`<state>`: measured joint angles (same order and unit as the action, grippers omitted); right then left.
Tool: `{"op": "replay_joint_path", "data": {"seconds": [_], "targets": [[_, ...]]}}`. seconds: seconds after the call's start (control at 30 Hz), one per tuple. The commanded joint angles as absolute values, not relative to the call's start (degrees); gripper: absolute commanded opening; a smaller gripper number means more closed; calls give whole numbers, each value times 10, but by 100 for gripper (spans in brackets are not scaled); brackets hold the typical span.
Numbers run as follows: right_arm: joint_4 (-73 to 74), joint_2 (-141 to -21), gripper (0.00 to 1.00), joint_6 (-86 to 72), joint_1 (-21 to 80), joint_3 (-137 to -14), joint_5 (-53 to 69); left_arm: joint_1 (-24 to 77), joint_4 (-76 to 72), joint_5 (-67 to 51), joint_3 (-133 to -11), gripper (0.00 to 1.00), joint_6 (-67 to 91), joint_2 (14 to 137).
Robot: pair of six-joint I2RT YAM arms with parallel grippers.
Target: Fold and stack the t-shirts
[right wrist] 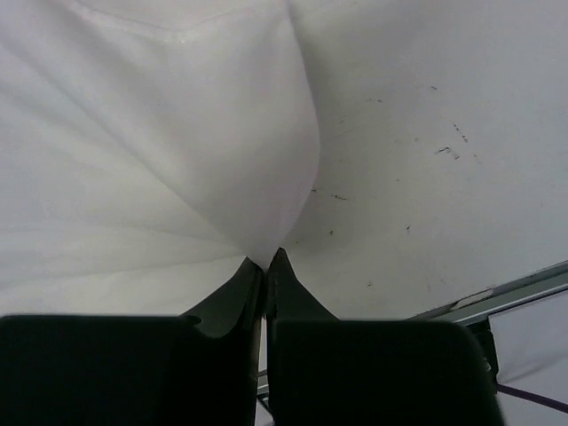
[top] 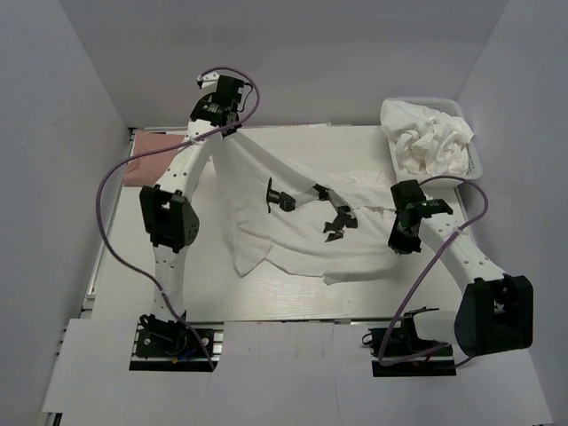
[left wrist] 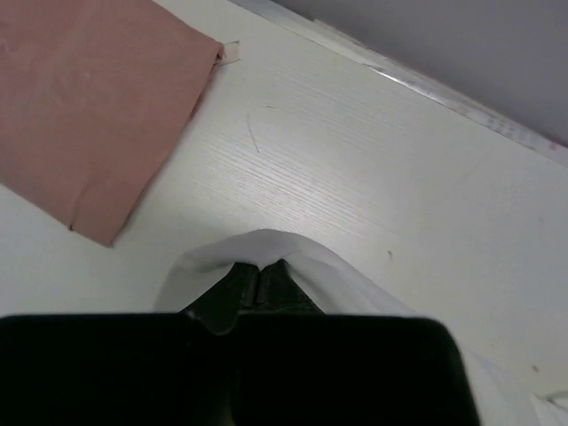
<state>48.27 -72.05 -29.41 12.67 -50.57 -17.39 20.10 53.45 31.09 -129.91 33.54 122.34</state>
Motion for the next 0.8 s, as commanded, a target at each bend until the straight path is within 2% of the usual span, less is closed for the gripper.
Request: {"op": "replay_joint_path", "data": {"seconds": [0.0, 0.03, 0.07, 0.1, 0.13, 0.17, 0.23, 0.27, 0.3, 0.33, 0.47, 0.57, 0.67, 0.77], "targets": [[509, -746, 0, -277, 100, -519, -193, 151, 545, 296, -1369, 0, 309, 1297], [508, -754, 0, -272, 91, -523, -192, 143, 533, 283, -1369, 0, 300, 1308], [509, -781, 0, -267, 89, -546, -198, 137, 518, 267, -1369, 13, 290, 1314], [509, -787, 0, -270, 83, -553, -201, 129, 486, 238, -1359, 35, 282, 1314], [508, -797, 0, -273, 83, -558, -206, 129, 471, 224, -1340, 92, 264, 1314], [505, -802, 19, -275, 78, -579, -226, 129, 462, 208, -1332, 100, 264, 1314], [490, -808, 39, -275, 77, -596, -233, 129, 457, 188, -1327, 100, 264, 1309], [480, -809, 54, -271, 77, -619, -228, 129, 463, 179, -1327, 100, 264, 1302], [476, -814, 83, -266, 78, -627, -222, 129, 463, 158, -1327, 100, 264, 1287], [471, -816, 90, -258, 80, -634, -215, 129, 478, 147, -1311, 100, 264, 1275], [441, -810, 90, -219, 84, -636, -109, 142, 510, 113, -1215, 100, 258, 1185], [404, -753, 90, -195, 101, -592, -63, 149, 507, 44, -1059, 100, 276, 1077], [386, -690, 90, -171, 124, -554, -50, 163, 463, -12, -826, 100, 307, 960], [372, -643, 90, -159, 155, -532, -6, 190, 447, -56, -719, 100, 322, 898]]}}
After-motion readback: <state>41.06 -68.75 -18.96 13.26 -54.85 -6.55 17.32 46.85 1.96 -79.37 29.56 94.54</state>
